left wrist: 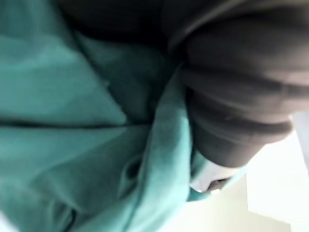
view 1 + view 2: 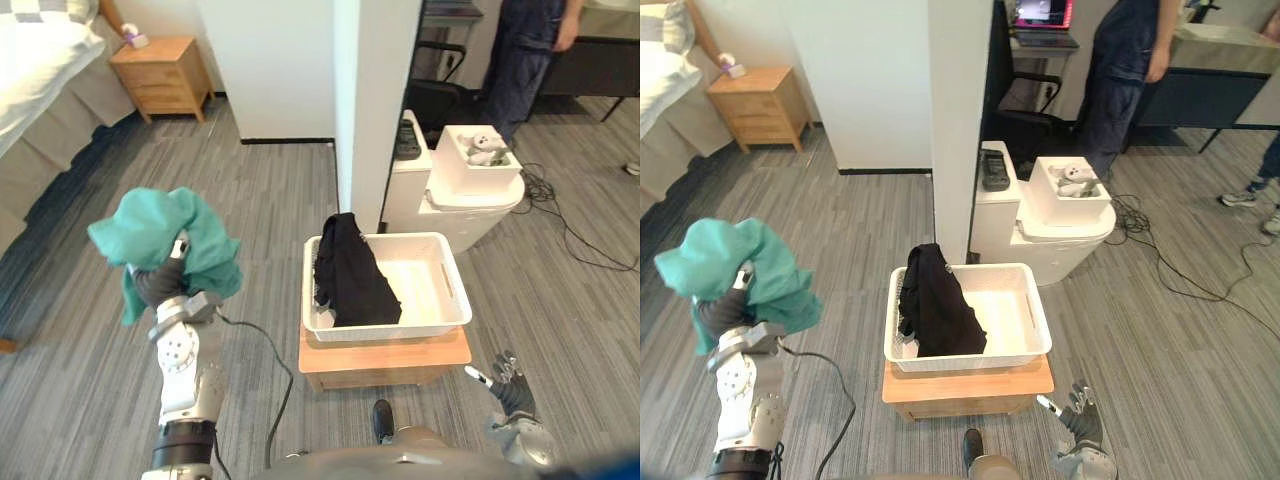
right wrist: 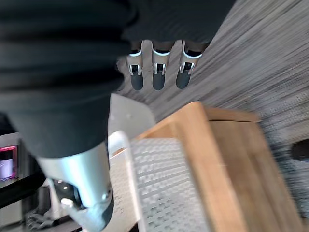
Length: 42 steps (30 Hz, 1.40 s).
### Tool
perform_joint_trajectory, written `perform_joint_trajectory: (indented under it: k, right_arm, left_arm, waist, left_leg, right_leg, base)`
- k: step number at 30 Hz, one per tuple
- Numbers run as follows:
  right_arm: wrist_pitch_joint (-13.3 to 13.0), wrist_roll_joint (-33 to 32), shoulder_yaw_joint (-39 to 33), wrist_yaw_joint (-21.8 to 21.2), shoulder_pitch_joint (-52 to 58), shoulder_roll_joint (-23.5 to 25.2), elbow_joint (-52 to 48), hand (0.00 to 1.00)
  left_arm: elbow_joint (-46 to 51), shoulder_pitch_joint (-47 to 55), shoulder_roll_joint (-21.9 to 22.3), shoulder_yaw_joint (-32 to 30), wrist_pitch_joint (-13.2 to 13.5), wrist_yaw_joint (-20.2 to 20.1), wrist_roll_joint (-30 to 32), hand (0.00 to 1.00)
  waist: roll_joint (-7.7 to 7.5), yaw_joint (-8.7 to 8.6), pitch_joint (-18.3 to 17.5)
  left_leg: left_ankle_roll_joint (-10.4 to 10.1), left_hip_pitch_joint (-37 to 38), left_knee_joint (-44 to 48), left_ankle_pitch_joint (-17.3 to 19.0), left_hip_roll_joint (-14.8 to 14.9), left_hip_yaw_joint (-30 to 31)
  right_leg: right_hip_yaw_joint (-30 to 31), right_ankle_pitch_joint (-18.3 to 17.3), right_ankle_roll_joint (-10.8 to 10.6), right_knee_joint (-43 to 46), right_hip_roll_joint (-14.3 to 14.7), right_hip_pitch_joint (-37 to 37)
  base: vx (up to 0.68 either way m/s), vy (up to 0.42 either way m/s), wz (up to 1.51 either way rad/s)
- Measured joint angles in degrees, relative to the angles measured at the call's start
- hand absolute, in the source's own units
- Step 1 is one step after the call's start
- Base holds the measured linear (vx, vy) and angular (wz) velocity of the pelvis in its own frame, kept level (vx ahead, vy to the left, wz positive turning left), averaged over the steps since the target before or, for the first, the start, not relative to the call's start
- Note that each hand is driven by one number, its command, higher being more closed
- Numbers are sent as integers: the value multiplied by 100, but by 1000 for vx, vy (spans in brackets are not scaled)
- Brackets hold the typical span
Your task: Tidy the bed and pick cloth on bed and put in laundry
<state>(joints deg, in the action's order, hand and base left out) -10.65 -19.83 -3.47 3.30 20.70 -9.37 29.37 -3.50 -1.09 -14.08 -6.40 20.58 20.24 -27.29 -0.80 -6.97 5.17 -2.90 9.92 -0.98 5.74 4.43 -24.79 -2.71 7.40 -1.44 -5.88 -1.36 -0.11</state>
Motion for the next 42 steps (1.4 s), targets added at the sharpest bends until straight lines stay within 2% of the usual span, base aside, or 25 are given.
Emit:
perform_joint_trajectory:
  k: [2, 3, 5, 8, 11, 18, 21, 25, 30, 35, 37, 42]
  right_arm:
    - [-15, 4, -54, -194, 124, 41, 159, 0]
    - [-23, 5, -54, -241, 160, 43, 189, 0]
    - [-73, 44, -54, -410, 254, 44, 229, 0]
    - [-121, 91, -53, -556, 281, 55, 323, 0]
    - [-216, 91, -55, -622, 280, 58, 363, 0]
    - [-235, 95, -52, -790, 296, 197, 431, 0]
    - [-237, 94, -38, -811, 311, 227, 431, 0]
    - [-240, 95, -34, -810, 420, 227, 432, 0]
    - [-272, 98, 33, -813, 452, 251, 431, 0]
    - [-288, 99, 63, -812, 492, 253, 421, 0]
    - [-288, 99, 73, -814, 518, 258, 421, 0]
    - [-288, 138, 75, -937, 628, 284, 423, 0]
  left_arm:
    - [-36, -263, -152, 238, -287, -35, 244, 100]
    - [-76, -324, -189, 309, -338, -41, 309, 100]
    - [-605, -704, -369, 577, -592, -210, 430, 100]
    - [-1204, -1091, -490, 788, -831, -296, 436, 100]
    - [-1501, -1359, -501, 940, -955, -489, 462, 100]
    - [-1818, -1651, -785, 1160, -1105, -758, 884, 100]
    - [-1880, -1739, -937, 1301, -1135, -856, 884, 100]
    - [-1880, -1824, -974, 1371, -1158, -1022, 725, 100]
    - [-1878, -1936, -882, 1604, -1469, -1405, 84, 100]
    - [-1877, -1936, -633, 2015, -1645, -1615, 124, 100]
    - [-1865, -1936, -569, 2195, -1672, -1625, 174, 100]
    - [-1784, -1880, -329, 2773, -1957, -1605, 437, 100]
  waist:
    - [0, -96, -9]
    - [0, -146, -11]
    - [64, -251, -50]
    - [102, -430, -53]
    - [121, -571, -49]
    - [207, -791, -55]
    - [247, -815, -66]
    - [344, -934, -35]
    - [360, -949, -18]
    - [348, -977, -11]
    - [344, -980, -9]
    - [295, -1005, 22]
  left_leg:
    - [-10, 88, 7, 46, 12, -149]
    - [-24, 116, 4, 59, 12, -177]
    - [-47, 161, 2, 108, 20, -323]
    - [-82, 216, 5, 160, 36, -516]
    - [-76, 227, 15, 157, 46, -686]
    - [-151, 354, 5, 221, 94, -954]
    - [-162, 347, 15, 248, 87, -1090]
    - [-167, 344, 48, 290, 81, -1176]
    - [-160, 266, 232, 415, 92, -1413]
    - [-139, 212, 398, 526, 107, -1521]
    - [-131, 213, 426, 562, 112, -1543]
    - [-119, 345, 523, 676, 122, -1606]
  right_leg:
    - [134, 3, -5, 0, 34, 33]
    - [183, 3, -7, 0, 44, 43]
    - [309, -1, -12, -1, 80, 37]
    - [480, -4, -16, 0, 133, 4]
    - [639, 53, 29, 2, 186, -82]
    - [875, 72, 31, 28, 308, -89]
    - [987, 92, 25, 6, 325, -144]
    - [1078, 99, 26, 6, 337, -172]
    - [1360, 166, 3, 7, 372, -292]
    - [1496, 192, -26, 32, 373, -338]
    - [1558, 205, -43, 34, 378, -334]
    - [1617, 206, -72, 34, 385, -191]
  base:
    - [-16, 8, -32]
    - [-19, 8, -27]
    - [-11, 9, -33]
    - [-5, 3, -32]
    - [15, -1, -31]
    - [17, -5, -22]
    - [-42, -12, -18]
    - [-38, -20, -15]
    - [-53, -26, -26]
    - [-51, -26, -15]
    - [-41, -11, -11]
    - [-46, -3, -7]
